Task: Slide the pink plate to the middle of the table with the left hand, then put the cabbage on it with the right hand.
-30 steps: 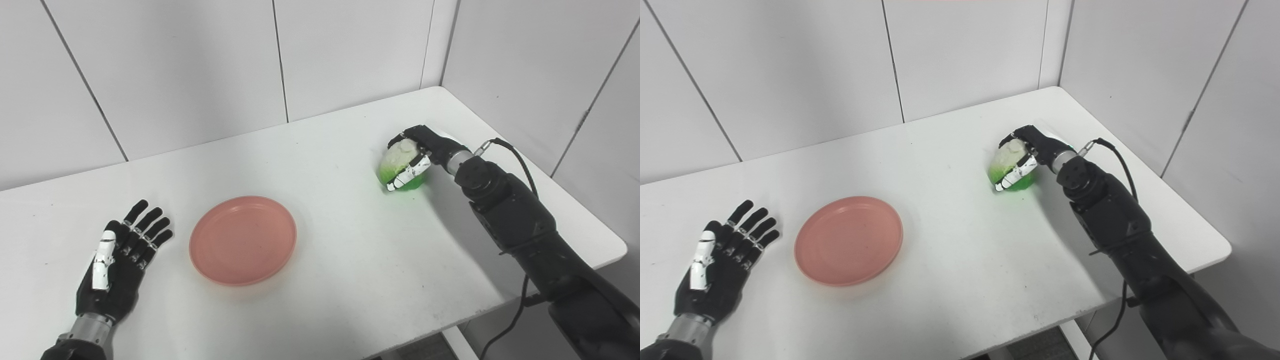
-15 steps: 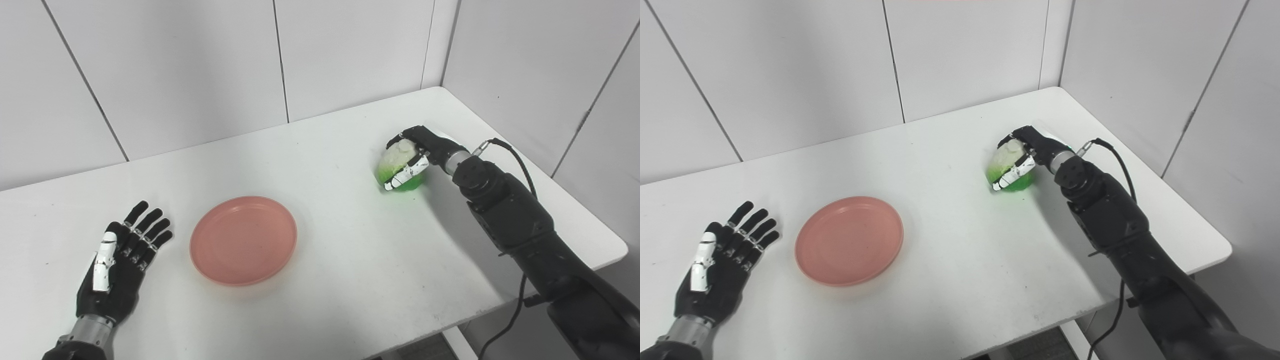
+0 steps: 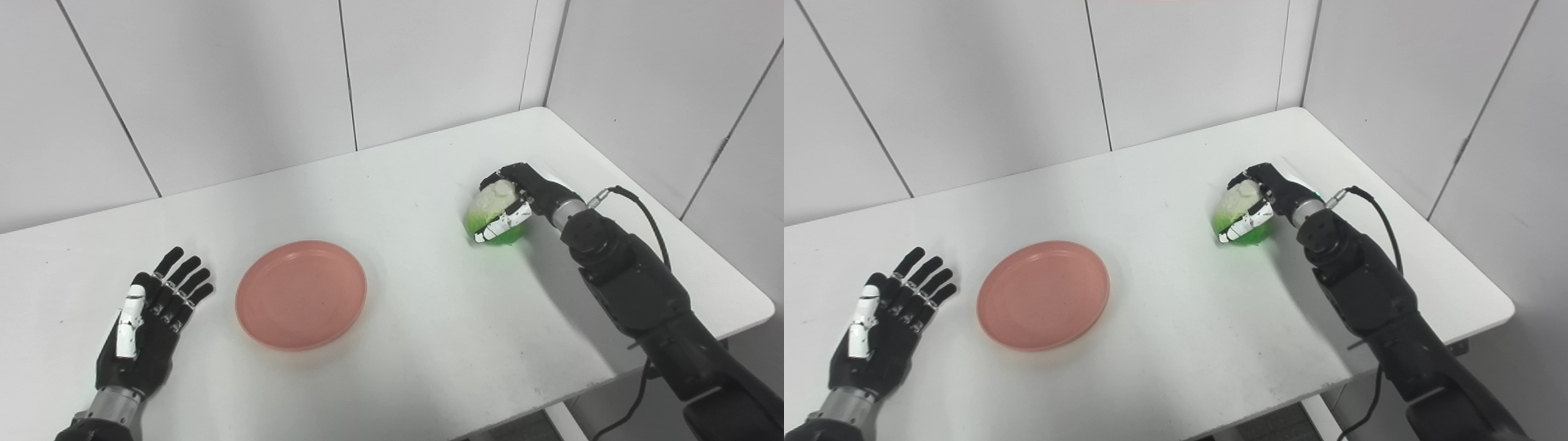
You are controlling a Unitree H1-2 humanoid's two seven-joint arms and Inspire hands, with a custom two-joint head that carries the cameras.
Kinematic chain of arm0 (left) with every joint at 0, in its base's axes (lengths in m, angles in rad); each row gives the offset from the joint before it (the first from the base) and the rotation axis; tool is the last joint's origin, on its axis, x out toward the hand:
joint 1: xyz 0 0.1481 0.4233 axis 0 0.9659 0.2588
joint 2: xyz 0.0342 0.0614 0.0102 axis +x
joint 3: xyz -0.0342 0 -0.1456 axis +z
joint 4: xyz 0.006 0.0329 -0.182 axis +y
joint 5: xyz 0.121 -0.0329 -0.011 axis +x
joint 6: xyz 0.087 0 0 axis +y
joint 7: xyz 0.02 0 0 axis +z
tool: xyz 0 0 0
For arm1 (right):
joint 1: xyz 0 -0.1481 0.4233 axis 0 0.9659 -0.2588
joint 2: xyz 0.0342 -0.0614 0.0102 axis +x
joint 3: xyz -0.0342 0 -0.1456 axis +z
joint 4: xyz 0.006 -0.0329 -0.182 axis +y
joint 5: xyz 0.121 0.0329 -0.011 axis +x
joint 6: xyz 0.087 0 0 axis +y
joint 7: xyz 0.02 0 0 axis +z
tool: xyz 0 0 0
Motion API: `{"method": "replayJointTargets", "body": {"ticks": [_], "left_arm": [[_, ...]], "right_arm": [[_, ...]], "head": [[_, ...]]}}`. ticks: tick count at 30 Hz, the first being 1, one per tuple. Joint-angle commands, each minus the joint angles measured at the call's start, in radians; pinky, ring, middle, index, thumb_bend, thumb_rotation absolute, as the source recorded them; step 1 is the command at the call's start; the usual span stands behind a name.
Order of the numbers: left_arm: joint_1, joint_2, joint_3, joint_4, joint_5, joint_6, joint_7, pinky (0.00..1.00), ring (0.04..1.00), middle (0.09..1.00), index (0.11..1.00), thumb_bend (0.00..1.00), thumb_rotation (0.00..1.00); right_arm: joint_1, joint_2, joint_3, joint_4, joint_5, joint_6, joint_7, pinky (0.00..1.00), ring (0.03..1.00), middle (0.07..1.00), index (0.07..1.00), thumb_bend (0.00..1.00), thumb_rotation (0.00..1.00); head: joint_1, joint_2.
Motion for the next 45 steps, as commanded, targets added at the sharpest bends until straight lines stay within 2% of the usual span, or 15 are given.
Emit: {"method": "replayJointTargets", "body": {"ticks": [1, 6, 11, 14, 18, 24, 28, 32, 38, 45], "left_arm": [[0.041, -0.003, -0.013, 0.046, 0.025, 0.042, 0.018, 0.85, 0.848, 0.858, 0.863, 0.48, 0.89], [0.041, -0.011, -0.017, 0.037, 0.027, 0.048, 0.027, 0.85, 0.850, 0.861, 0.863, 0.48, 0.89], [0.042, -0.020, -0.021, 0.030, 0.030, 0.047, 0.036, 0.86, 0.860, 0.868, 0.867, 0.48, 0.89], [0.045, -0.026, -0.028, 0.016, 0.038, 0.048, 0.051, 0.86, 0.856, 0.864, 0.863, 0.48, 0.90], [0.050, -0.035, -0.039, -0.001, 0.048, 0.051, 0.069, 0.85, 0.860, 0.867, 0.861, 0.47, 0.92], [0.063, -0.067, -0.054, -0.052, 0.056, 0.076, 0.104, 0.86, 0.873, 0.880, 0.874, 0.45, 0.95], [0.072, -0.097, -0.067, -0.100, 0.071, 0.104, 0.156, 0.86, 0.875, 0.881, 0.872, 0.44, 0.96], [0.078, -0.131, -0.073, -0.143, 0.082, 0.142, 0.207, 0.87, 0.875, 0.879, 0.873, 0.42, 0.97], [0.075, -0.167, -0.084, -0.187, 0.109, 0.177, 0.267, 0.87, 0.885, 0.889, 0.881, 0.40, 1.00], [0.072, -0.186, -0.087, -0.208, 0.121, 0.197, 0.289, 0.89, 0.899, 0.904, 0.899, 0.37, 1.00]], "right_arm": [[-0.047, -0.008, -0.033, -0.078, -0.017, 0.006, -0.002, 0.41, 0.420, 0.482, 0.523, 0.52, 0.00], [-0.068, 0.016, -0.038, -0.198, -0.060, 0.008, 0.034, 0.39, 0.419, 0.492, 0.515, 0.52, 0.00], [-0.097, 0.050, -0.031, -0.265, -0.083, 0.008, 0.082, 0.37, 0.414, 0.495, 0.515, 0.52, 0.00], [-0.120, 0.070, -0.015, -0.284, -0.096, 0.008, 0.105, 0.37, 0.408, 0.498, 0.515, 0.52, 0.00], [-0.163, 0.094, 0.037, -0.290, -0.099, -0.009, 0.128, 0.36, 0.397, 0.499, 0.517, 0.52, 0.00], [-0.224, 0.152, 0.114, -0.234, -0.095, -0.032, 0.136, 0.36, 0.389, 0.504, 0.520, 0.52, 0.00], [-0.261, 0.207, 0.177, -0.176, -0.099, -0.054, 0.138, 0.39, 0.391, 0.501, 0.512, 0.52, 0.00], [-0.279, 0.270, 0.232, -0.096, -0.097, -0.111, 0.125, 0.37, 0.380, 0.500, 0.529, 0.51, 0.00], [-0.276, 0.346, 0.285, 0.025, -0.105, -0.191, 0.108, 0.43, 0.428, 0.496, 0.487, 0.52, 0.00], [-0.258, 0.368, 0.301, 0.070, -0.111, -0.216, 0.094, 0.41, 0.421, 0.496, 0.490, 0.52, 0.00]], "head": [[0.003, 0.001], [0.010, -0.002], [0.022, -0.003], [0.033, -0.005], [0.060, -0.010], [0.127, -0.017], [0.181, -0.018], [0.232, -0.018], [0.304, -0.013], [0.344, -0.009]]}}
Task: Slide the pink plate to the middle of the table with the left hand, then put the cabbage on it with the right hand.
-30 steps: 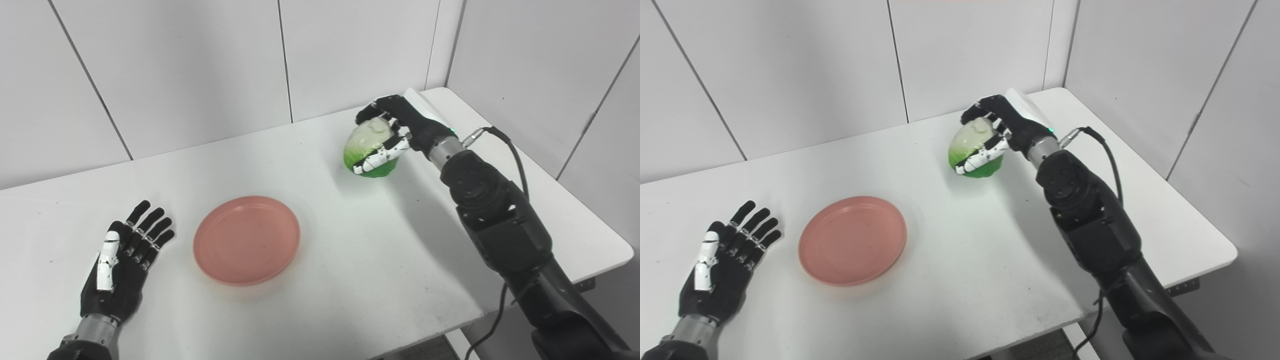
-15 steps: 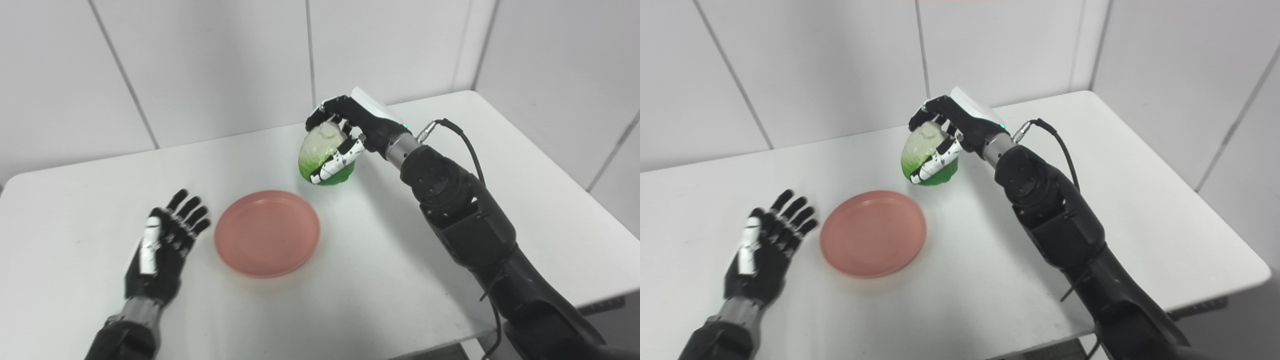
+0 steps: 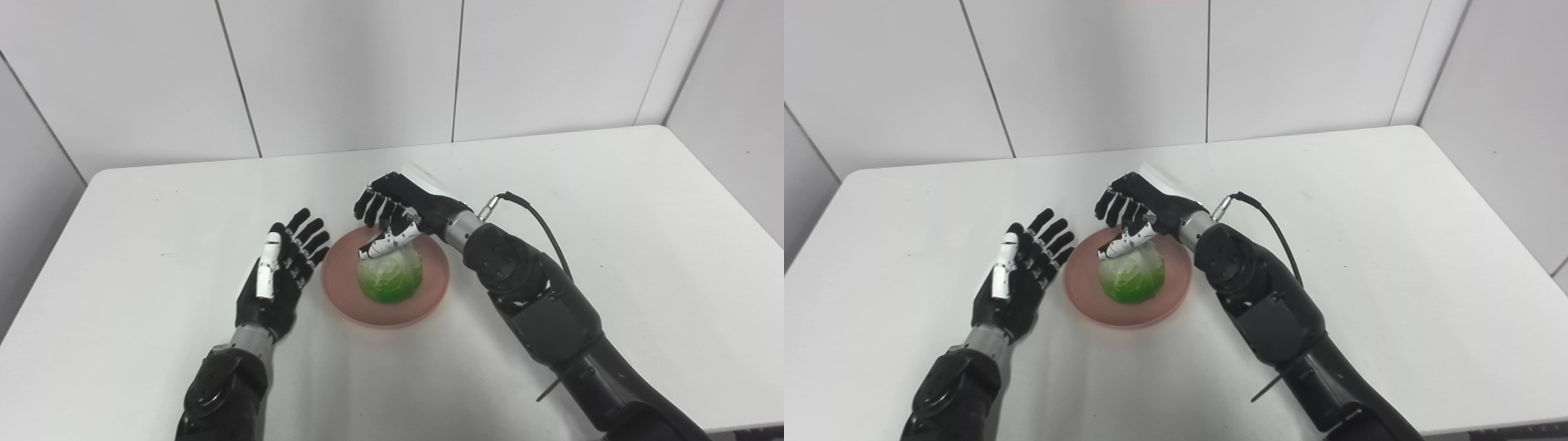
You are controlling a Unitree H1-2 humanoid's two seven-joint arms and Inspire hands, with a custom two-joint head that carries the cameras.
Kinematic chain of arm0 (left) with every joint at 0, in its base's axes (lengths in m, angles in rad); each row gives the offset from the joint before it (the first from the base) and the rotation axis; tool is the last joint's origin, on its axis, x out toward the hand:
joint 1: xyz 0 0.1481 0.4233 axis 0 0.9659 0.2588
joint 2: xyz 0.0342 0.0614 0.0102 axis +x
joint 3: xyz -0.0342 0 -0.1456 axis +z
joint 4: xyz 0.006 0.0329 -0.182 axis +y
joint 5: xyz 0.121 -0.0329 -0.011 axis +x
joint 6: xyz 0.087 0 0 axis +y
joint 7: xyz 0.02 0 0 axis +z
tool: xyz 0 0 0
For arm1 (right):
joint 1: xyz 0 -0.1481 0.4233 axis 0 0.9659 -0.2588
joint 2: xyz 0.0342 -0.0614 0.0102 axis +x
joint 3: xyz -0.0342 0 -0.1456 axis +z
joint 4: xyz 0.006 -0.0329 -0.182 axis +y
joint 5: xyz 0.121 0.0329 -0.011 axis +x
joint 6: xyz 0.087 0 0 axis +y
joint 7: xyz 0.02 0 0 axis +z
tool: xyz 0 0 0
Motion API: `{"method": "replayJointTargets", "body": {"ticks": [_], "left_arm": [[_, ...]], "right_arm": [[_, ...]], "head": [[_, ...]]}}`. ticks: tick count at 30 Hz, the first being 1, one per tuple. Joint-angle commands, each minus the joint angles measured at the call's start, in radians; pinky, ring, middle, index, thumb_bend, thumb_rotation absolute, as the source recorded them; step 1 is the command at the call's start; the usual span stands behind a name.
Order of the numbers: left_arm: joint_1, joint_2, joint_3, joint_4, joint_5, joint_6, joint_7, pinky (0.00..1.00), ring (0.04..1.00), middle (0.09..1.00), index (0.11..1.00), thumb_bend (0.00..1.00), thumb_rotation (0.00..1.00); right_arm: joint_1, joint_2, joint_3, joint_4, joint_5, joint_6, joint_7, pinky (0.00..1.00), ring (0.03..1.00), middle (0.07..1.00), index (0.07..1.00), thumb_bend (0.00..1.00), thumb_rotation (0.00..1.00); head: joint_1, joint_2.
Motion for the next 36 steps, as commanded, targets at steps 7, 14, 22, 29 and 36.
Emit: {"method": "replayJointTargets", "body": {"ticks": [7, 14, 22, 29, 36], "left_arm": [[0.017, -0.004, -0.013, 0.017, 0.018, 0.060, 0.024, 0.90, 0.903, 0.907, 0.906, 0.37, 1.00], [0.012, -0.003, -0.015, 0.023, 0.021, 0.061, 0.027, 0.89, 0.897, 0.904, 0.903, 0.37, 1.00], [0.012, -0.006, -0.013, 0.035, 0.019, 0.043, 0.022, 0.90, 0.900, 0.904, 0.904, 0.39, 1.00], [0.009, -0.010, -0.014, 0.054, 0.029, 0.004, 0.020, 0.90, 0.895, 0.899, 0.896, 0.40, 1.00], [0.021, -0.012, -0.026, 0.004, 0.079, -0.018, 0.041, 0.92, 0.905, 0.911, 0.918, 0.40, 1.00]], "right_arm": [[-0.010, 0.015, 0.005, 0.015, -0.008, -0.065, -0.034, 0.39, 0.415, 0.497, 0.491, 0.52, 0.00], [-0.006, -0.002, -0.007, -0.001, -0.010, -0.079, -0.038, 0.41, 0.419, 0.501, 0.487, 0.52, 0.00], [-0.009, -0.012, -0.108, -0.158, 0.069, -0.077, -0.036, 0.48, 0.496, 0.472, 0.517, 0.53, 0.00], [0.010, -0.033, -0.187, -0.275, 0.093, -0.071, -0.061, 0.64, 0.678, 0.694, 0.734, 0.87, 0.53], [0.092, -0.058, -0.247, -0.359, 0.114, -0.061, -0.080, 0.86, 0.912, 0.936, 0.979, 0.94, 0.97]], "head": [[0.005, 0.003], [0.001, 0.004], [-0.014, -0.007], [-0.017, -0.015], [-0.020, -0.022]]}}
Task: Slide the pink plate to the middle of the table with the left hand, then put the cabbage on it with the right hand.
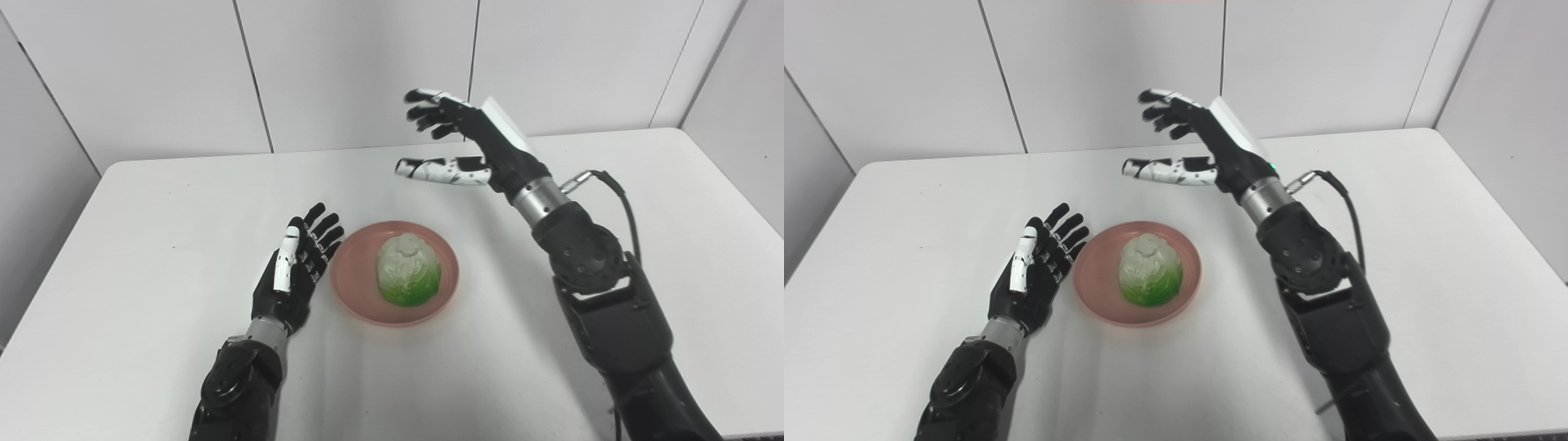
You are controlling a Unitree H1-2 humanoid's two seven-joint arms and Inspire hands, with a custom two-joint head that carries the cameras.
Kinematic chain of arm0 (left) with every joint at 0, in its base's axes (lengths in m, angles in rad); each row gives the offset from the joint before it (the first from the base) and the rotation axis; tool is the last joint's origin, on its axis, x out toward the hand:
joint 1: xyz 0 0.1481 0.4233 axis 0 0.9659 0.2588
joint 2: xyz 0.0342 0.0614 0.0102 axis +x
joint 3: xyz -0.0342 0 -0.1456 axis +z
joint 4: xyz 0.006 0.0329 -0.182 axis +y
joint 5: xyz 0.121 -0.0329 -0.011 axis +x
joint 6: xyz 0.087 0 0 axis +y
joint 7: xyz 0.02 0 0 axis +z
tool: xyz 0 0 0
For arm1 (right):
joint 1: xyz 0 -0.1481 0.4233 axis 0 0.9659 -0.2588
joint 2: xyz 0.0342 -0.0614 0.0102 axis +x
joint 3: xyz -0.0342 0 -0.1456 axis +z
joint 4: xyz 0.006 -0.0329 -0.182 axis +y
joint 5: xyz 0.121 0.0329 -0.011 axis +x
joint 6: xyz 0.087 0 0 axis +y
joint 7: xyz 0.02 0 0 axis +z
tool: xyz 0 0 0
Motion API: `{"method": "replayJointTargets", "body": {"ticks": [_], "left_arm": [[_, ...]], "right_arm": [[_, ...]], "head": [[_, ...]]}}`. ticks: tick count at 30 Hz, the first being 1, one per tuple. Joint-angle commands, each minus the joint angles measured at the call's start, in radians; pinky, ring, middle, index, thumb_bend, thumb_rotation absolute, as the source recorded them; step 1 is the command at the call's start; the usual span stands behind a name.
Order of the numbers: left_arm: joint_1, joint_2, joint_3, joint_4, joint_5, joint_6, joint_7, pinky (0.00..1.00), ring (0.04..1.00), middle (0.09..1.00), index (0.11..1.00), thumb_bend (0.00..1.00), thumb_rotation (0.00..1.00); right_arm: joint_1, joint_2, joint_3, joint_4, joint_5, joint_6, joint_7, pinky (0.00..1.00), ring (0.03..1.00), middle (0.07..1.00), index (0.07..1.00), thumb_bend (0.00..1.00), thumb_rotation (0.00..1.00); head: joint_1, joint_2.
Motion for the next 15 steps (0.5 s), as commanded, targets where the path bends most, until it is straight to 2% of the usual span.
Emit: {"method": "replayJointTargets", "body": {"ticks": [1, 5, 9, 12, 15], "left_arm": [[0.026, -0.002, -0.012, -0.019, 0.037, 0.012, 0.025, 0.94, 0.925, 0.930, 0.936, 0.40, 1.00], [0.046, 0.004, -0.027, -0.071, 0.097, -0.014, 0.037, 0.98, 0.973, 0.979, 0.978, 0.39, 1.00], [0.083, 0.010, -0.038, -0.115, 0.151, -0.067, 0.051, 1.00, 0.999, 1.000, 1.000, 0.41, 1.00], [0.108, 0.011, -0.043, -0.139, 0.183, -0.083, 0.062, 1.00, 1.000, 1.000, 1.000, 0.42, 1.00], [0.171, 0.009, -0.059, -0.184, 0.230, -0.111, 0.074, 1.00, 1.000, 1.000, 1.000, 0.40, 1.00]], "right_arm": [[0.018, -0.001, -0.037, -0.046, 0.030, -0.015, -0.028, 0.89, 0.938, 0.966, 0.989, 0.92, 0.99], [0.106, 0.029, -0.086, -0.051, 0.087, -0.025, -0.061, 0.99, 0.995, 0.999, 1.000, 0.88, 1.00], [0.226, 0.071, -0.124, -0.032, 0.137, -0.056, -0.112, 1.00, 1.000, 1.000, 1.000, 0.86, 1.00], [0.278, 0.093, -0.130, -0.022, 0.152, -0.070, -0.134, 1.00, 1.000, 1.000, 1.000, 0.85, 1.00], [0.377, 0.138, -0.127, -0.004, 0.195, -0.110, -0.153, 1.00, 1.000, 1.000, 1.000, 0.74, 1.00]], "head": [[-0.001, 0.002], [0.000, -0.001], [0.013, 0.000], [0.026, 0.001], [0.055, 0.006]]}}
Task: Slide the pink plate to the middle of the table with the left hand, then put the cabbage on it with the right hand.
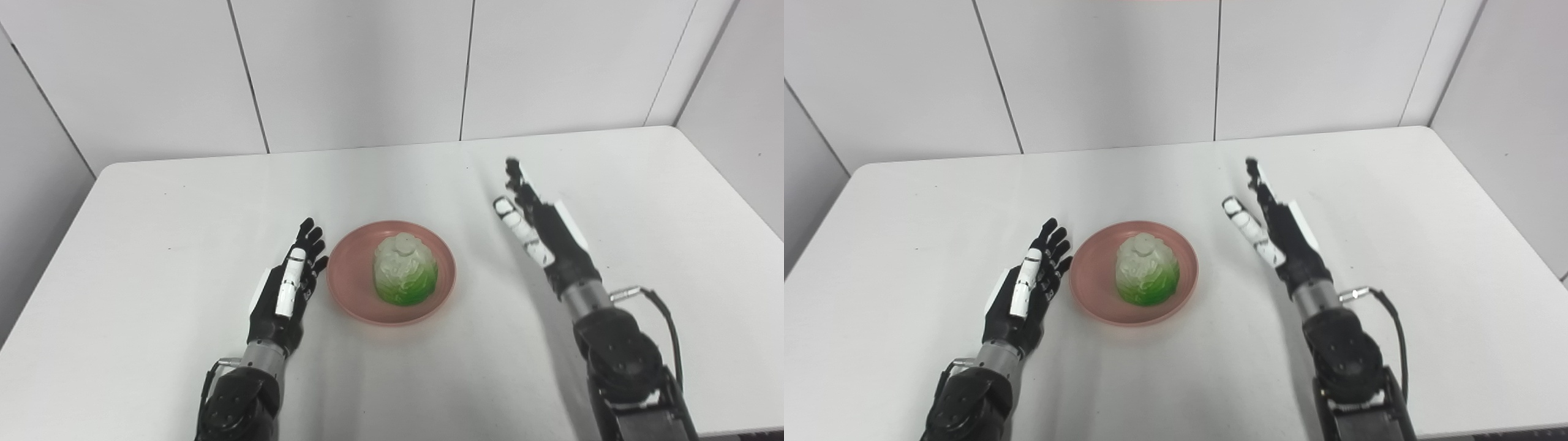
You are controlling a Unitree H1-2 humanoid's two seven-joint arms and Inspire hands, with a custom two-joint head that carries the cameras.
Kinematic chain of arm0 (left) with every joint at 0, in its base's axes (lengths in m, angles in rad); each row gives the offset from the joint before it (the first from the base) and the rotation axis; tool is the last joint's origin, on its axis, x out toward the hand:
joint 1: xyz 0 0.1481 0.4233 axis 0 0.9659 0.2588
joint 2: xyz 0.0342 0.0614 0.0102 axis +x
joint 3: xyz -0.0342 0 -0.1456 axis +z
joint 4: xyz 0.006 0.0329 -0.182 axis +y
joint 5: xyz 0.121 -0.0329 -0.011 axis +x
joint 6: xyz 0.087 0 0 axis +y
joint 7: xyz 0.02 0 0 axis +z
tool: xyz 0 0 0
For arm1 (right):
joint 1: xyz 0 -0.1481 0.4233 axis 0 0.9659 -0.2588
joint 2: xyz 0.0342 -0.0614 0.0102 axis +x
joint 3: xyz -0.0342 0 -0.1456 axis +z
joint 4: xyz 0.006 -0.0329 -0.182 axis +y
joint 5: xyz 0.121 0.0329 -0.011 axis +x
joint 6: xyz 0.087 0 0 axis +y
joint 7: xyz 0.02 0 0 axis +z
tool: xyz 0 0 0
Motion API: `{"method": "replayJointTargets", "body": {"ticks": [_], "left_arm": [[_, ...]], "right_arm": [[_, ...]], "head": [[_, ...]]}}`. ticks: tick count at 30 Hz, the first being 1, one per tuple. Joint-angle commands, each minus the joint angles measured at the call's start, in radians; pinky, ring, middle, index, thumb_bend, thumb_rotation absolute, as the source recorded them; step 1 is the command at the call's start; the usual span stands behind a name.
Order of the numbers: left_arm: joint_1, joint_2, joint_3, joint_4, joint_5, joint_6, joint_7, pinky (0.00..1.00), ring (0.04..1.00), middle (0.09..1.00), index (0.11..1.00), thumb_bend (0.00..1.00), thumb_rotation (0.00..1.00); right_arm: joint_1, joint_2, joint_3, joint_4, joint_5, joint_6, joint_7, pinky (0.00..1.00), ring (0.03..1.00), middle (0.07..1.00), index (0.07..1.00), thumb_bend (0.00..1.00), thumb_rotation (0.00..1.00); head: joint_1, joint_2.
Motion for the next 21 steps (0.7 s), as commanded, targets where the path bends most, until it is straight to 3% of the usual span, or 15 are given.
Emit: {"method": "replayJointTargets", "body": {"ticks": [1, 3, 7, 14, 21], "left_arm": [[0.040, 0.003, -0.011, -0.040, 0.040, -0.044, 0.017, 1.00, 1.000, 1.000, 1.000, 0.40, 1.00], [0.081, -0.001, -0.020, -0.071, 0.063, -0.046, 0.026, 1.00, 1.000, 1.000, 1.000, 0.38, 1.00], [0.132, -0.016, -0.032, -0.103, 0.085, -0.047, 0.044, 1.00, 1.000, 1.000, 1.000, 0.36, 1.00], [0.123, -0.005, -0.033, -0.072, 0.092, -0.060, 0.041, 1.00, 1.000, 1.000, 1.000, 0.36, 1.00], [0.104, 0.012, -0.030, -0.046, 0.095, -0.067, 0.041, 1.00, 1.000, 1.000, 1.000, 0.39, 1.00]], "right_arm": [[0.034, 0.034, -0.003, -0.004, 0.046, -0.076, -0.015, 1.00, 1.000, 1.000, 1.000, 0.65, 1.00], [0.077, 0.049, 0.003, -0.001, 0.074, -0.089, -0.012, 1.00, 1.000, 1.000, 1.000, 0.51, 1.00], [0.121, 0.051, 0.020, 0.008, 0.078, -0.103, -0.007, 1.00, 1.000, 1.000, 1.000, 0.40, 1.00], [0.136, 0.053, 0.031, 0.037, 0.095, -0.126, -0.004, 1.00, 1.000, 1.000, 1.000, 0.24, 1.00], [0.121, 0.039, 0.040, 0.055, 0.071, -0.118, -0.010, 1.00, 1.000, 1.000, 1.000, 0.22, 1.00]], "head": [[0.022, 0.004], [0.039, 0.009], [0.049, 0.014], [0.054, 0.022], [0.052, 0.026]]}}
